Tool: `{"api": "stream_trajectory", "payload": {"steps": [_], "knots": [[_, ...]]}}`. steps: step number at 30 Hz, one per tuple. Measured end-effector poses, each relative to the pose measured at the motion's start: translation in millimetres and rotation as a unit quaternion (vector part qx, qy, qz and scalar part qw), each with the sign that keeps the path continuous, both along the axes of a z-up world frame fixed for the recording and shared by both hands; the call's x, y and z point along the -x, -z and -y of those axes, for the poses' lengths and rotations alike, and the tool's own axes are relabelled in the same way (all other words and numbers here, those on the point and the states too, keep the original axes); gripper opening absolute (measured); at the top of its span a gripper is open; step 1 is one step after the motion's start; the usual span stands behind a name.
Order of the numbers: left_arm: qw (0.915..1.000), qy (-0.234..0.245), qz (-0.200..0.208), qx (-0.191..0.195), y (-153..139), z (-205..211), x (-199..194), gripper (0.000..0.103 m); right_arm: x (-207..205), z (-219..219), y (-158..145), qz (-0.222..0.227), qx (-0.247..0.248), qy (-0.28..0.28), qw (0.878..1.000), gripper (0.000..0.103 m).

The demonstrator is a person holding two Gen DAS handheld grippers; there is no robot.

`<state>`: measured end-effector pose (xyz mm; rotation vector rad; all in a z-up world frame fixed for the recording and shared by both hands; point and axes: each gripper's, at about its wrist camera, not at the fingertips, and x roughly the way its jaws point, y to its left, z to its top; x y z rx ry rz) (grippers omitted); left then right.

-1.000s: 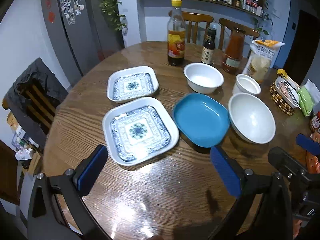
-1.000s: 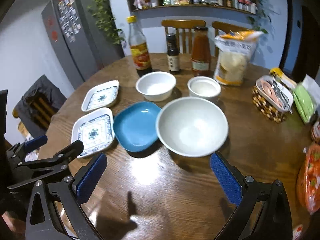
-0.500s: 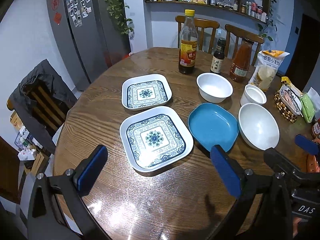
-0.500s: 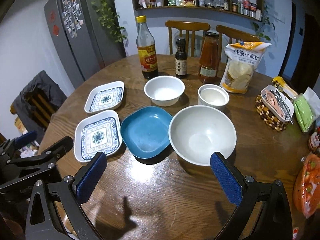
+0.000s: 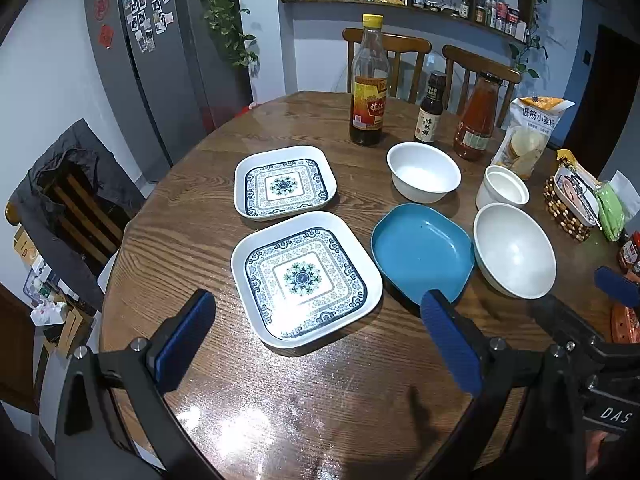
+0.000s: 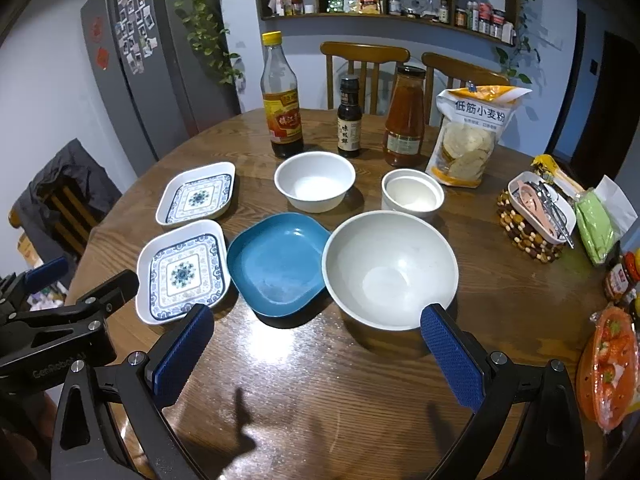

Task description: Organize plates and bowls

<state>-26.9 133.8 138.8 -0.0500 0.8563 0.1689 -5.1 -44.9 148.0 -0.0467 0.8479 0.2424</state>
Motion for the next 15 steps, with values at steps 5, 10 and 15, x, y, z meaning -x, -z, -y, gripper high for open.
{"api": "stream_trajectory", "payload": {"steps": [5, 10, 15], "knots": [[1.0, -0.001, -0.001, 0.001, 0.5, -2.0, -0.8, 0.103, -0.6, -1.9, 0.5, 0.0, 0.0, -0.001, 1.0, 0.103], [1.0, -0.002, -0.003, 0.003, 2.2, -3.0, -1.3, 0.103, 0.7, -4.7, 0.8, 0.001, 0.004, -0.003, 1.0, 0.103], [0.9999, -0.003, -0.008, 0.007, 6.1, -4.1, -1.4, 0.103, 0.9, -6.4, 3.7, -0.004, 0.006, -0.004, 1.0, 0.103]]}}
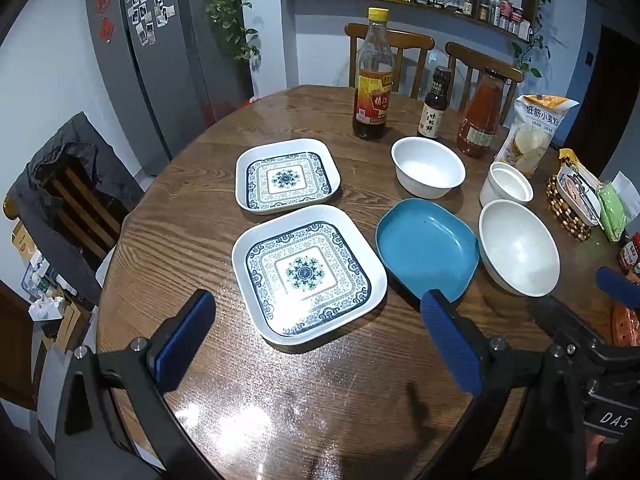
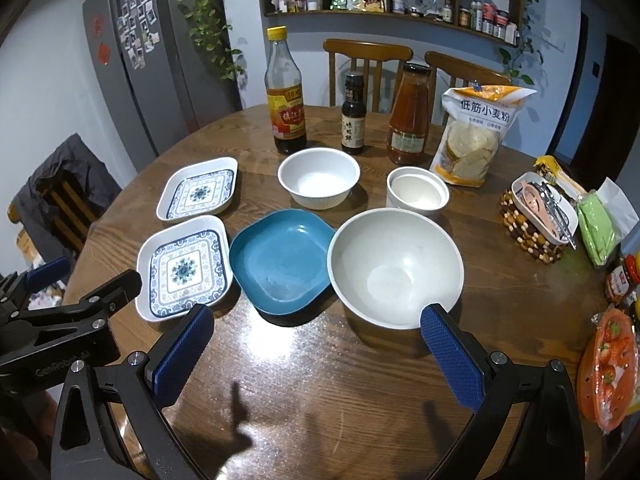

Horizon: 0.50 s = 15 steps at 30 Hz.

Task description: Organize plates and bowls

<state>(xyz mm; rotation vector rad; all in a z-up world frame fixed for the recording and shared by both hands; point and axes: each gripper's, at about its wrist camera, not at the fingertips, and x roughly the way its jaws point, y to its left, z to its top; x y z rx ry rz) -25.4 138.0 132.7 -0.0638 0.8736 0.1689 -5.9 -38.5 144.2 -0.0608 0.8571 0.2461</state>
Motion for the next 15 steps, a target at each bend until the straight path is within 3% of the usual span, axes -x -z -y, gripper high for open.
{"api": "stream_trajectory", "payload": {"steps": [10, 15], "knots": [[0.9999, 0.006, -0.004, 0.014, 5, -5, -1, 0.103, 2, -3, 4, -0.005, -0.003, -0.001, 1.0, 0.103], [0.9996, 0.001, -0.006, 0.029, 13, -21, -1, 0.103, 3, -4, 18, -0.042, -0.059, -0.023, 0.997, 0.103]]}}
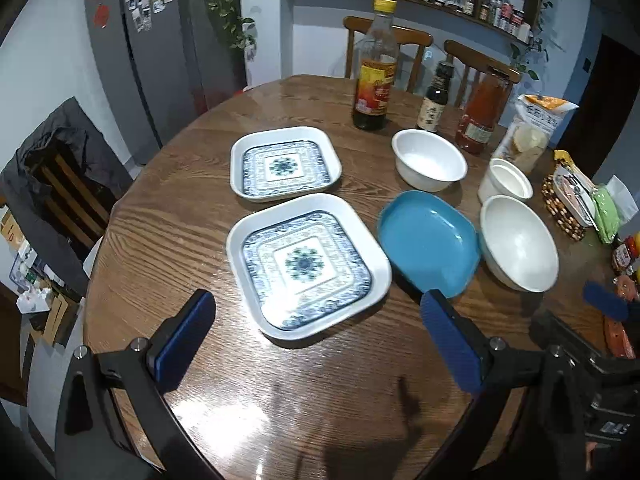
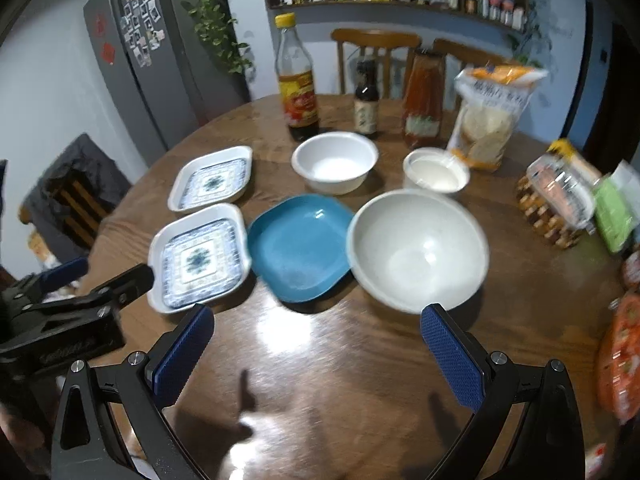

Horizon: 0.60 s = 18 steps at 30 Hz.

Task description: Organize plates and bowls

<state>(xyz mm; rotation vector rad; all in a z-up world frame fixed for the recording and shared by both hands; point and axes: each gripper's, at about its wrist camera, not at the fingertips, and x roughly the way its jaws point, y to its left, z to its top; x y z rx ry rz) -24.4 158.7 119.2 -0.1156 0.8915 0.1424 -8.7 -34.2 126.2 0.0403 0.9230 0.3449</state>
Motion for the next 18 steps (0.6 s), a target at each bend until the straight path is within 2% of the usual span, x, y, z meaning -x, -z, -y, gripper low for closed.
{"api": "stream_trajectory", "payload": {"steps": [2, 5, 7, 9, 11, 13, 15, 18], "knots": [[0.9999, -0.009, -0.006, 0.004, 7, -12, -1, 0.103, -1, -4, 11, -0.028, -0.039, -0.019, 0.999, 0.103], [0.998, -0.017, -0.048, 0.037, 29, -34, -9, 0.103, -5, -21, 32, -0.071, -0.076, -0.04, 0.994, 0.103], [0.9946, -0.02, -0.067, 0.076, 44, -49, -13, 0.103, -8, -36, 47, -0.096, -0.085, -0.047, 0.991, 0.103], [0.9934, -0.028, -0.071, 0.086, 53, -58, -15, 0.103, -10, -50, 57, -0.105, -0.086, -0.052, 0.989, 0.103], [0.994, -0.037, -0.068, 0.077, 60, -64, -19, 0.101, -19, -65, 66, -0.104, -0.081, -0.052, 0.99, 0.103], [0.9934, -0.041, -0.078, 0.073, 68, -70, -29, 0.095, -30, -74, 74, -0.11, -0.075, -0.044, 0.99, 0.099], [0.9931, -0.042, -0.08, 0.074, 74, -73, -36, 0.087, -45, -82, 86, -0.121, -0.077, -0.03, 0.989, 0.082], [0.993, -0.037, -0.086, 0.072, 81, -76, -48, 0.073, -60, -87, 96, -0.129, -0.073, -0.006, 0.989, 0.075]]}}
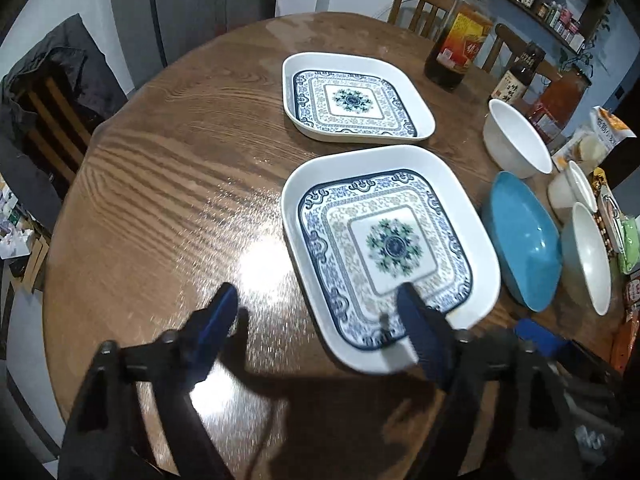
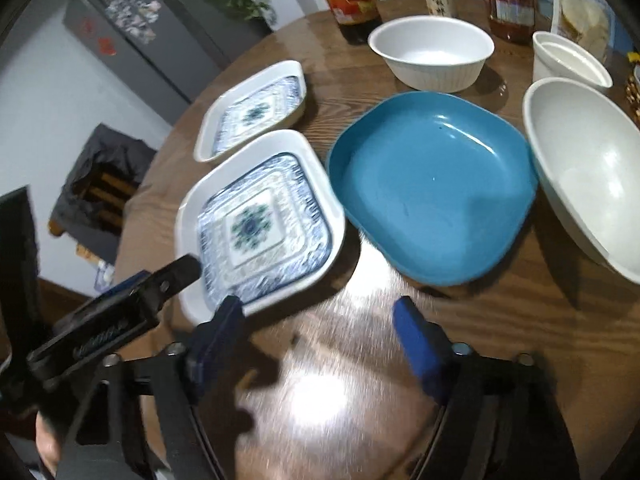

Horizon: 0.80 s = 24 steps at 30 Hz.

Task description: Organize plates and bowls

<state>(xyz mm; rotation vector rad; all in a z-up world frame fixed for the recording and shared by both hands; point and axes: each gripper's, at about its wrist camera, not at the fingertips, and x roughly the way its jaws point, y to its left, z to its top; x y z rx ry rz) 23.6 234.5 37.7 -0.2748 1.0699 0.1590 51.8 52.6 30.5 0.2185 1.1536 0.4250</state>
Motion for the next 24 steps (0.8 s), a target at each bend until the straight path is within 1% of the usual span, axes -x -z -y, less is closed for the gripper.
{"api": "stream_trajectory", "payload": {"steps": [1, 2, 3, 4, 5, 6, 7, 8, 9, 12, 13, 15, 17, 20, 22, 23, 24], "knots": [[1.0, 0.002, -0.001, -0.001, 1, 0, -3, 0.067, -3, -1, 2, -0.002, -0.001, 0.006, 1.0, 0.075], [1.0, 0.005, -0.001, -0.002, 3, 0, -6, 0.063, -7, -3, 4, -0.005, -0.004, 0.014, 1.0, 0.07], [1.0, 0.008, -0.001, -0.001, 5, 0, -9, 0.056, -9, -5, 4, -0.001, -0.008, 0.019, 1.0, 0.064], [0.9999, 0.013, -0.003, 0.001, 7, 0, -12, 0.048, -11, -6, 4, -0.003, -0.008, 0.019, 1.0, 0.061], [0.9998, 0.017, -0.007, 0.0, 10, 0, -16, 0.044, -13, -10, 5, -0.006, -0.012, 0.016, 1.0, 0.053], [0.9997, 0.019, -0.013, 0.0, 14, -3, -19, 0.037, -14, -12, 5, -0.011, -0.015, 0.013, 1.0, 0.041], [0.9996, 0.023, -0.007, -0.012, 13, -4, -19, 0.027, -15, -14, 7, -0.013, -0.012, 0.013, 1.0, 0.037], [0.9995, 0.028, -0.009, -0.011, 14, -4, -21, 0.025, -15, -16, 7, -0.012, -0.003, 0.015, 1.0, 0.027], [0.9994, 0.029, -0.009, -0.016, 14, -6, -21, 0.026, -15, -16, 8, -0.014, -0.002, 0.016, 1.0, 0.02], [0.9993, 0.034, -0.012, -0.007, 13, -18, -18, 0.015, -9, -15, 9, -0.035, -0.014, 0.008, 0.999, 0.02], [0.9992, 0.038, -0.016, -0.002, 12, -24, -16, 0.014, -6, -17, 10, -0.045, -0.017, 0.001, 0.999, 0.02], [0.9984, 0.048, -0.029, -0.007, 11, -33, -9, 0.014, 4, -22, 11, -0.056, -0.023, -0.015, 0.998, 0.02], [0.9977, 0.057, -0.032, -0.018, 9, -41, 1, 0.014, 17, -30, 11, -0.069, -0.032, -0.033, 0.997, 0.02], [0.9964, 0.071, -0.036, -0.03, 7, -48, 11, 0.013, 32, -33, 15, -0.085, -0.045, -0.04, 0.995, 0.022], [0.9952, 0.082, -0.036, -0.04, 11, -47, 10, 0.015, 35, -32, 13, -0.076, -0.036, -0.041, 0.996, 0.023], [0.9953, 0.081, -0.03, -0.043, 11, -47, 10, 0.016, 36, -30, 11, -0.068, -0.023, -0.039, 0.997, 0.026], [0.9953, 0.08, -0.029, -0.047, 11, -47, 9, 0.019, 36, -26, 7, -0.061, -0.008, -0.037, 0.997, 0.031]]}}
